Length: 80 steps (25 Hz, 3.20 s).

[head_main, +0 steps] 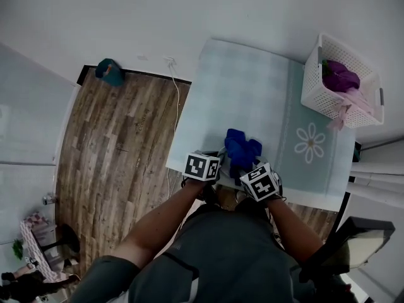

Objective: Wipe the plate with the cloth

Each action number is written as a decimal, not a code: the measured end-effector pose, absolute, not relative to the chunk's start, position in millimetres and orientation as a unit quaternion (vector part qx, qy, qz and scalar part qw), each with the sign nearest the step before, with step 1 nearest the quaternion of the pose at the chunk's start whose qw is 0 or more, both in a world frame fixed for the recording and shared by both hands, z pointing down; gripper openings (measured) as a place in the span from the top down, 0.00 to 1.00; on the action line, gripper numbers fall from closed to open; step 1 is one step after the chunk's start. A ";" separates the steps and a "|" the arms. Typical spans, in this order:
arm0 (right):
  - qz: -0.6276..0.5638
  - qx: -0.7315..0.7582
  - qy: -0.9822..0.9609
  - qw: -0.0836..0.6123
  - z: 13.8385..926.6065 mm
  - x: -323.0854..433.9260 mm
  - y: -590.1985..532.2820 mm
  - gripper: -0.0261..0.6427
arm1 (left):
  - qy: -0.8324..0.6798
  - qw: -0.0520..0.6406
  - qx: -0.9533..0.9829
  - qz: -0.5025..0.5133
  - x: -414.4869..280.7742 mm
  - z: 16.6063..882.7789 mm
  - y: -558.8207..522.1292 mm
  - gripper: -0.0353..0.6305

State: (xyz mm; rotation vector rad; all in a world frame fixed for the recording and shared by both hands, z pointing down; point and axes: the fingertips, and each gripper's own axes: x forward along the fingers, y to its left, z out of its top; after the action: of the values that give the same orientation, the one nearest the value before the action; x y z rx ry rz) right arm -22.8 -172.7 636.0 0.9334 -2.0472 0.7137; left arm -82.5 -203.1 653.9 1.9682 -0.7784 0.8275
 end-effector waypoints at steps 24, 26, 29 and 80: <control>0.312 0.334 -0.812 0.364 636.0 -52.9 -150.9 0.75 | -0.304 0.475 0.766 0.310 -89.4 655.2 -196.9 0.86; 0.331 0.356 -0.795 0.363 634.4 -24.3 -142.0 0.75 | -0.307 0.472 0.765 0.311 -89.8 654.8 -195.9 0.86; 0.343 0.381 -0.778 0.363 629.0 17.8 -125.7 0.75 | -0.306 0.474 0.767 0.306 -91.2 654.4 -196.3 0.86; 0.253 0.533 -0.783 0.197 531.6 73.4 -148.8 0.75 | -0.330 0.330 0.866 0.179 -92.9 564.4 -212.1 0.75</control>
State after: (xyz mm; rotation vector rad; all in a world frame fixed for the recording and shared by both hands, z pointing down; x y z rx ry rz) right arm 73.4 -148.8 531.6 1.4919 -2.1939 0.7081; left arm -92.9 -212.1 564.4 2.2657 -0.8631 0.4676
